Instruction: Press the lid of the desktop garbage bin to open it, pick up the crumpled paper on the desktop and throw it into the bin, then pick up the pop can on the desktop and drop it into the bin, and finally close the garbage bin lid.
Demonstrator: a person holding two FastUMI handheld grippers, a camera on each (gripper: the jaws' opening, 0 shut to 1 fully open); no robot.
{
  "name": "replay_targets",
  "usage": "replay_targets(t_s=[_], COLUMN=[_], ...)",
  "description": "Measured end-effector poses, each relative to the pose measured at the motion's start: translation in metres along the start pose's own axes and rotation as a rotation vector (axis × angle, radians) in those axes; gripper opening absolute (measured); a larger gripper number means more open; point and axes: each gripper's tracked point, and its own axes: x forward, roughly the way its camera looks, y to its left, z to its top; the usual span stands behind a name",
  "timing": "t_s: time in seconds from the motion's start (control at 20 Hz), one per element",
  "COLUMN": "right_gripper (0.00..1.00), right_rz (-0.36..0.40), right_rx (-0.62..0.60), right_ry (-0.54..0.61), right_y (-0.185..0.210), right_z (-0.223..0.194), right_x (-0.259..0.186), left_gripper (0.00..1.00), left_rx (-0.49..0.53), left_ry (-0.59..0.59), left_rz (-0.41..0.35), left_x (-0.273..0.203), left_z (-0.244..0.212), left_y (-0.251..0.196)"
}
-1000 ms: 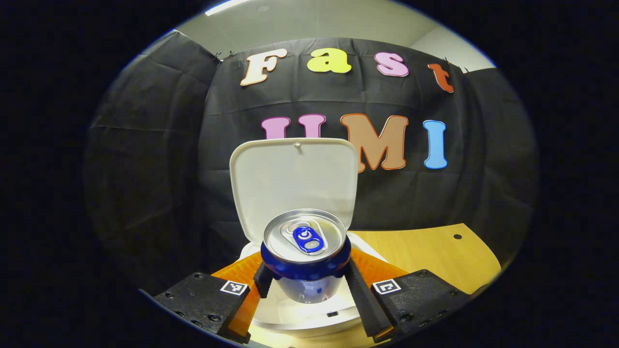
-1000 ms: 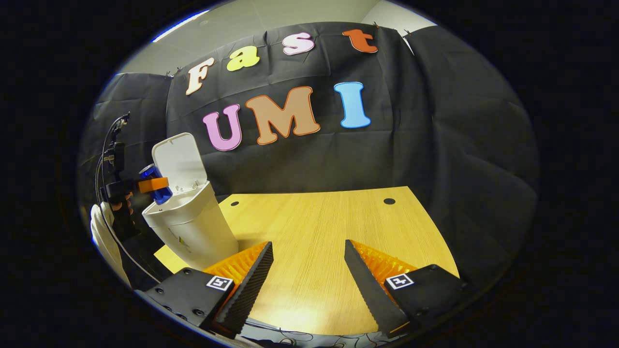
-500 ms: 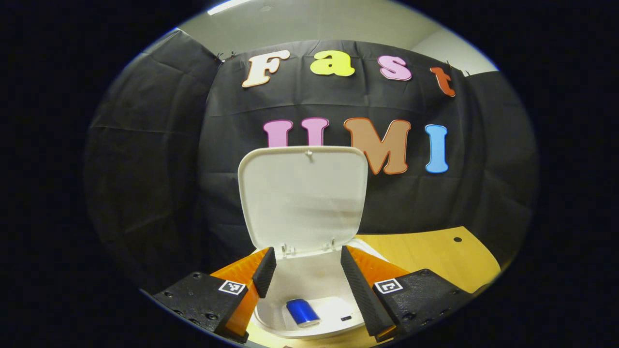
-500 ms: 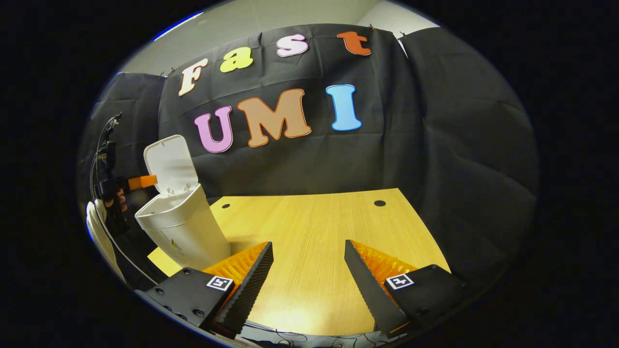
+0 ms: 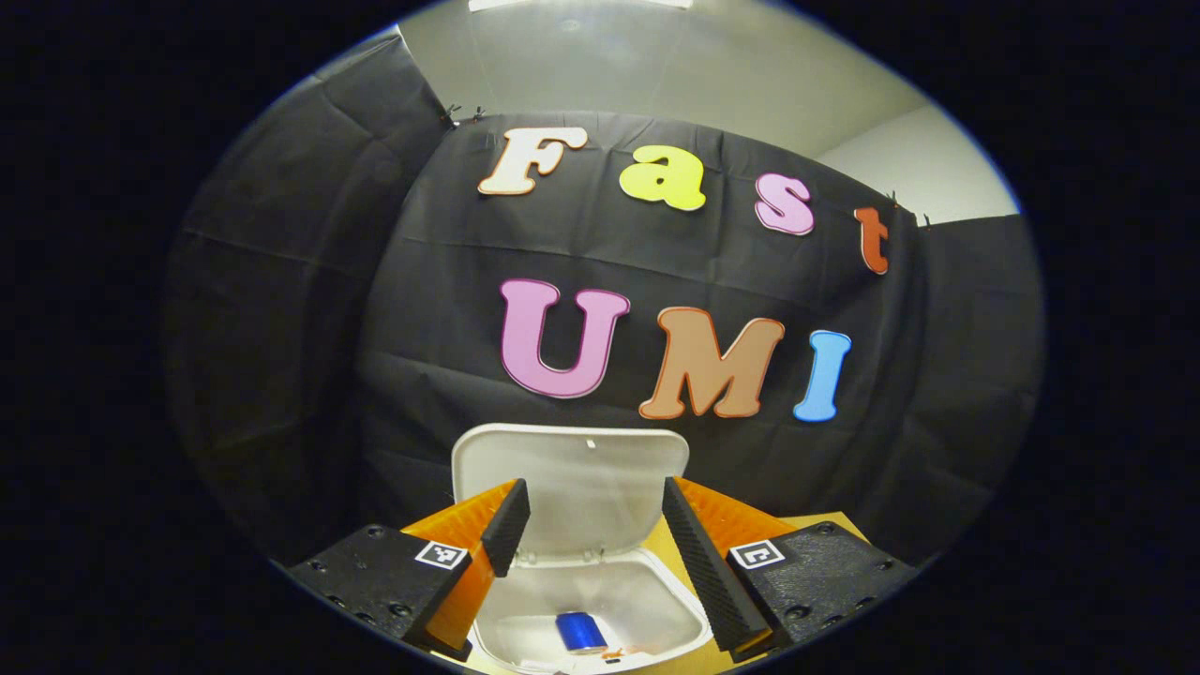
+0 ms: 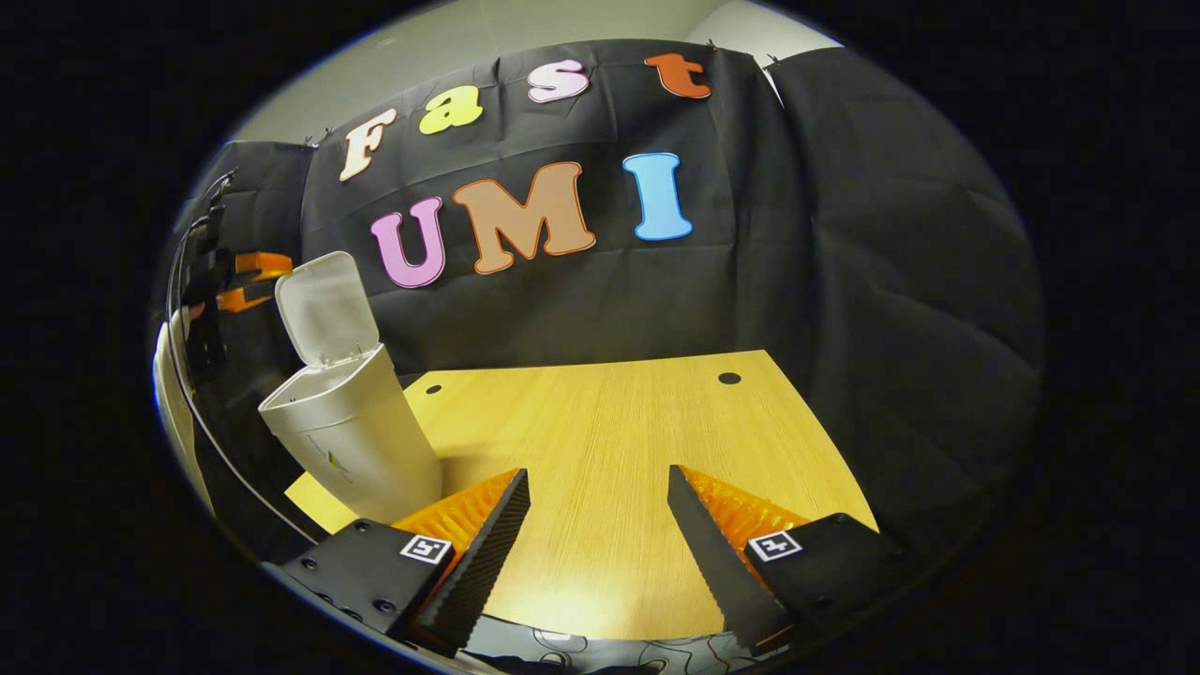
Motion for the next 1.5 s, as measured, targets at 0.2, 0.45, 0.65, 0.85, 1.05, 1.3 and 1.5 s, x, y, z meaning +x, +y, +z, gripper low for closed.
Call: replay_targets(t_s=[0.2, 0.45, 0.65, 0.85, 1.05, 1.3, 1.5], right_gripper=[0.99, 0.99, 0.99, 0.98, 0.96, 0.96, 0.96], right_rz=[-0.005, -0.048, -0.109, -0.149, -0.163, -0.132, -0.099], right_rx=[0.008, 0.044, 0.070, 0.079, 0.090, 0.076, 0.054], right_ry=[0.014, 0.019, 0.005, -0.017, -0.023, -0.014, 0.000], right_y=[-0.012, -0.032, -0.049, -0.056, -0.055, -0.040, -0.026], right_z=[-0.005, -0.013, -0.014, -0.010, -0.011, -0.013, -0.015], right_x=[-0.004, -0.015, -0.028, -0.037, -0.040, -0.035, -0.029], left_gripper=[0.85, 0.91, 0.89, 0.89, 0.89, 0.89, 0.89], left_rx=[0.044, 0.045, 0.061, 0.005, 0.065, 0.099, 0.108], left_ry=[-0.012, 0.087, 0.157, 0.213, 0.167, 0.109, 0.091], left_rz=[0.018, 0.054, 0.058, 0.050, 0.048, 0.046, 0.049], left_x=[0.032, 0.073, 0.096, 0.105, 0.092, 0.054, 0.019], left_z=[0.038, 0.030, 0.011, -0.012, -0.012, -0.021, -0.044], left_y=[0.005, 0.011, 0.012, 0.008, 0.005, -0.002, -0.009])
